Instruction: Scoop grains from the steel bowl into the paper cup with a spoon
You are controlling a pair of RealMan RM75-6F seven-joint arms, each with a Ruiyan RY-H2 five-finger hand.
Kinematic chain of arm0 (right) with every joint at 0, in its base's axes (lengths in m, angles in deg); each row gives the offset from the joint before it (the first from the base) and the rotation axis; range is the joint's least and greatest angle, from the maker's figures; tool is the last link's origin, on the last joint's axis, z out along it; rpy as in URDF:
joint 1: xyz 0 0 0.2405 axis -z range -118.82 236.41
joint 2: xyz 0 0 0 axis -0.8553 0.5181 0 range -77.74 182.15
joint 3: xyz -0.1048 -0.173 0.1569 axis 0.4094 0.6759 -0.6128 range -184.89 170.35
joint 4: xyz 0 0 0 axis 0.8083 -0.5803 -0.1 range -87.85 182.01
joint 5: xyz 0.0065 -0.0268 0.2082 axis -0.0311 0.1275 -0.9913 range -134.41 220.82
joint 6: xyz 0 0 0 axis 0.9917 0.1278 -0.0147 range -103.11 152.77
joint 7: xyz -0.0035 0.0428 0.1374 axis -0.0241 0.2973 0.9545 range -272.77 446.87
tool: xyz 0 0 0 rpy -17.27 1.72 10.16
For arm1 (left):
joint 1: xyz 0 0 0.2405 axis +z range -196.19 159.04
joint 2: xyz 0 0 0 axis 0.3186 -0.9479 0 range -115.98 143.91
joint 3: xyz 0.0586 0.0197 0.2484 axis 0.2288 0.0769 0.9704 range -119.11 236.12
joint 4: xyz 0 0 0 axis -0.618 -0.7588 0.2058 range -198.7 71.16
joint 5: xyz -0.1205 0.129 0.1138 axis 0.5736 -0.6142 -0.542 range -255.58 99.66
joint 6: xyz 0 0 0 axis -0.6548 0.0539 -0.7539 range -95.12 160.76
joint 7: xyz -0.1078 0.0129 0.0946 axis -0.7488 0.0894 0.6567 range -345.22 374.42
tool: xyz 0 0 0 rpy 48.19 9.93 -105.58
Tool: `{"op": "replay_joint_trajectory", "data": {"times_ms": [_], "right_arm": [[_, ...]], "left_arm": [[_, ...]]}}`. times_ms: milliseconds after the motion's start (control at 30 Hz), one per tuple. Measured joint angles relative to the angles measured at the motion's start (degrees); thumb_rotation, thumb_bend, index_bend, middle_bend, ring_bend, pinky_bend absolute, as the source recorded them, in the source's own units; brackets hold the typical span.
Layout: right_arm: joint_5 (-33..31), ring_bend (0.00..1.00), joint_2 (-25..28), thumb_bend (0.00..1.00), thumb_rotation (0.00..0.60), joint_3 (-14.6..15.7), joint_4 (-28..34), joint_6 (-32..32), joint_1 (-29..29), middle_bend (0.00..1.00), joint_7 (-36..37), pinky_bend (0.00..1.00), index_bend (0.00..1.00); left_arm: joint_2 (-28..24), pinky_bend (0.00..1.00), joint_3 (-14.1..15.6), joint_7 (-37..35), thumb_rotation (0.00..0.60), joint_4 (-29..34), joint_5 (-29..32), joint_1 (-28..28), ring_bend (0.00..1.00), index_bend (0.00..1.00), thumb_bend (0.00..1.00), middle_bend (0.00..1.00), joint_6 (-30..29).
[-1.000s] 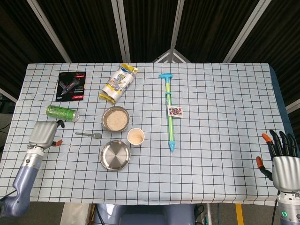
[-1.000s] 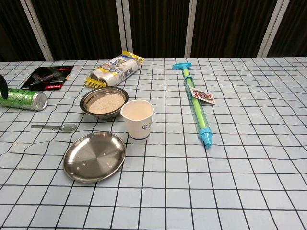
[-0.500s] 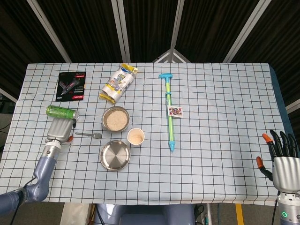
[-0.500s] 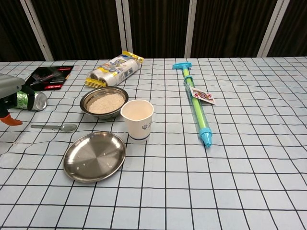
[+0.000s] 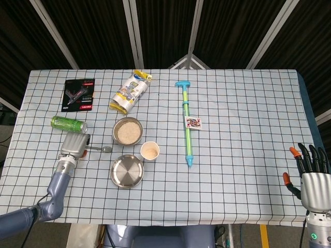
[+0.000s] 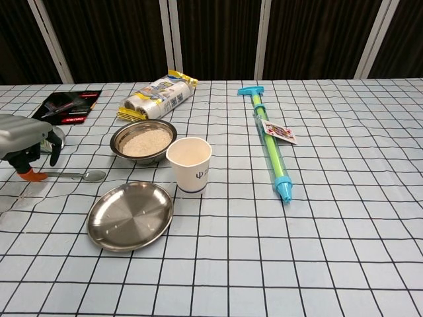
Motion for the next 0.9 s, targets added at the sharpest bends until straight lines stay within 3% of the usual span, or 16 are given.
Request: {"op": "replay_joint_trajectory", "data": {"times_ms": [900], "right_arm": [[0.21,0.0,-0.23,0.38,0.6,-0.06,-0.3,-0.37,0.02,0.13,0.16,0.0,0.18]], "left_arm": [[3.76,1.0,0.57,1.25,0.6,-4.04,4.62,-2.51,1.0,0.5,0.39,0.99,0.15]]}}
